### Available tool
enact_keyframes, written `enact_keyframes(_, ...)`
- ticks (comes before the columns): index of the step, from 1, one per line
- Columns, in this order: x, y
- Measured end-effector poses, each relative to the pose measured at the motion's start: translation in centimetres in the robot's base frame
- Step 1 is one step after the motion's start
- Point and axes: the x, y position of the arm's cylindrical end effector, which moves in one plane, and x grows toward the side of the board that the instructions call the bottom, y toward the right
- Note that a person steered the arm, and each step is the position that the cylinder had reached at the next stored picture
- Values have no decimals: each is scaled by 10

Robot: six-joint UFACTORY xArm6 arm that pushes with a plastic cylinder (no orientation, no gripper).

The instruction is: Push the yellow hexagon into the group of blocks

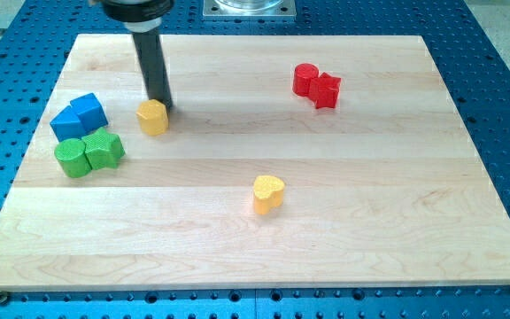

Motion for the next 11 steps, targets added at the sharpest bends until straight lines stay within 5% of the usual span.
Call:
enact_keyframes(3, 22, 64)
enact_keyframes(11, 25, -60)
